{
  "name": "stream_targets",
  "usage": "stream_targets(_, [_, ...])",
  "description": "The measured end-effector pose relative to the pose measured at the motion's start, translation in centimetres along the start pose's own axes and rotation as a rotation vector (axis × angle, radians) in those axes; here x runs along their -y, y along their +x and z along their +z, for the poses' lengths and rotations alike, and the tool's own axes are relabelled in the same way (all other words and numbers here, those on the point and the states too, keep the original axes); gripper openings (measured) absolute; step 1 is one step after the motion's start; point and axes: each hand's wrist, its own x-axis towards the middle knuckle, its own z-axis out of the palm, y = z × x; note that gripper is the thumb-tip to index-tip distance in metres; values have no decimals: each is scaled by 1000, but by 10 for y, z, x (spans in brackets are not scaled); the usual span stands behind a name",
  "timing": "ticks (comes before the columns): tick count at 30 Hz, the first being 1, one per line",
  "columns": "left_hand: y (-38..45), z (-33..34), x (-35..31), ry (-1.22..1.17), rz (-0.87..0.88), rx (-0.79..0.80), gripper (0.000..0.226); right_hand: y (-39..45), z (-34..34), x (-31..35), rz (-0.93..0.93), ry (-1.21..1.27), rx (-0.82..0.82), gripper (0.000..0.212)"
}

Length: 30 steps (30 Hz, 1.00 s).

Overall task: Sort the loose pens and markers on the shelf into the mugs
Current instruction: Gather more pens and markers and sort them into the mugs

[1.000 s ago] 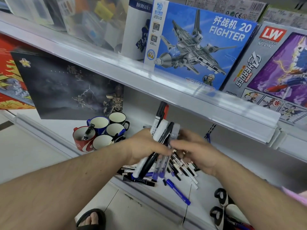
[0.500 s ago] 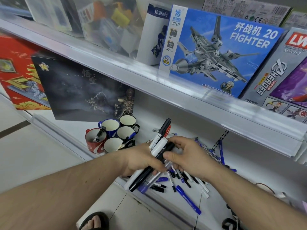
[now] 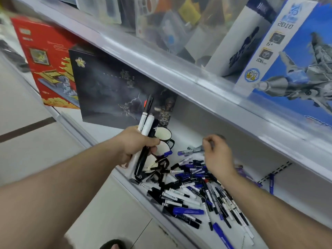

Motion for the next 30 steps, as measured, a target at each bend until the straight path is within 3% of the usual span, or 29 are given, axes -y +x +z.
stream_targets(5, [15,-28,19,-135,-88,-62,12,67,70,-14,-52,24,-108,11])
stream_targets(9, [24,-41,28,-249,-105,-163,11,115,121,-27,29,75,-112,11])
stream_targets(17, [42,-37,43,-191,-86,-48,7,135,184,-69,211,69,43,7])
stream_targets(22, [41,-36,43,-229,-111,29,22,128,177,-69,197,-76,318,44])
stream_targets(26, [34,-31,39,-283,-117,42,17,117,140,-46,246,-65,229,51])
stream_targets(30, [22,-16,28,-321,-147,28,5,87,86,-19,282,57,196,36])
